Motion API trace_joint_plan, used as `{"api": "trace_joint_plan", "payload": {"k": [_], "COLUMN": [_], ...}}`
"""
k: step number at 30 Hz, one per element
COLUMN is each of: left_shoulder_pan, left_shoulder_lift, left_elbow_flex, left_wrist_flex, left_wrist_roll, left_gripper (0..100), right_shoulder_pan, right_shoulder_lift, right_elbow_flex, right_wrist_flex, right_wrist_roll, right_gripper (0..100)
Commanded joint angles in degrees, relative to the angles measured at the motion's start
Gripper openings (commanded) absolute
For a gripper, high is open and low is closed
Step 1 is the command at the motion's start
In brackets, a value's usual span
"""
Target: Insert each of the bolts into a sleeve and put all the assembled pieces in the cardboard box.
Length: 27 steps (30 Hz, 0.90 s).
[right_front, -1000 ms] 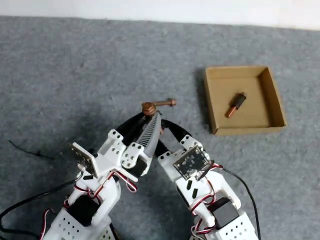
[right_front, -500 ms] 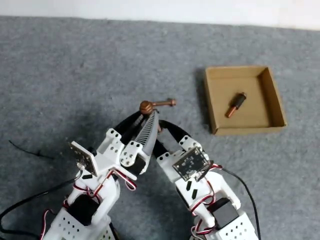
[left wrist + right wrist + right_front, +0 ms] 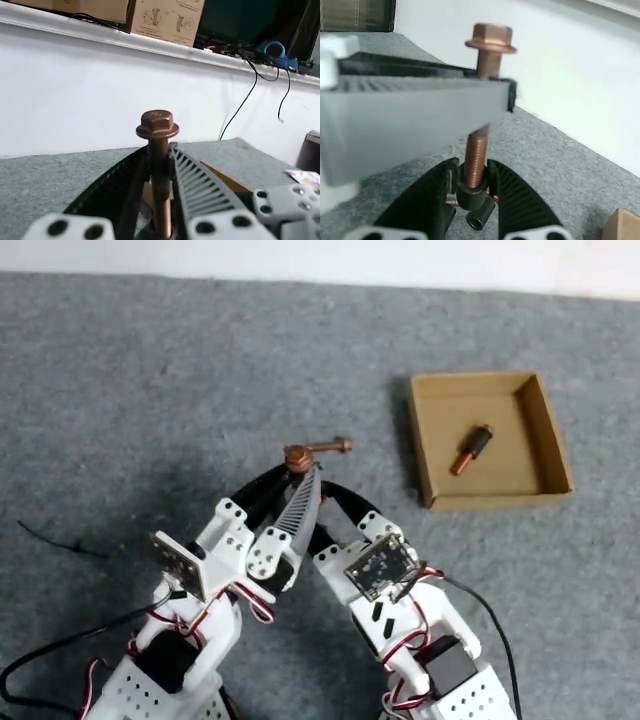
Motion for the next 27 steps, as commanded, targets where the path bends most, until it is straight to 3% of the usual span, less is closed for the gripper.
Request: {"api": "trace_joint_plan", "payload": {"k": [1, 7, 18, 27], "left_shoulder_pan": [4.09, 4.18, 5.76, 5.32], "left_shoulder_lift": [0.31, 0.31, 0.22, 0.31], "left_elbow_flex": [1.1, 1.1, 1.1, 1.1], "left_wrist_flex": [4.4, 5.71, 7.21, 9.85], "left_wrist_roll": [-5.54, -10.11, -10.02, -2.46], "left_gripper": [1, 1, 1, 31], "right_shoulder_pan": [-0.04, -0.04, 2.59, 2.59], "right_shoulder_lift": [-1.27, -1.27, -1.27, -1.27], "right_elbow_flex": [-1.8, -1.8, -1.71, 0.13], "right_wrist_flex": [-0.4, -0.4, -0.4, -0.4], "right_wrist_roll": [-0.53, -0.53, -0.79, -0.79], "right_gripper": [0.5, 0.5, 0.5, 0.5]}}
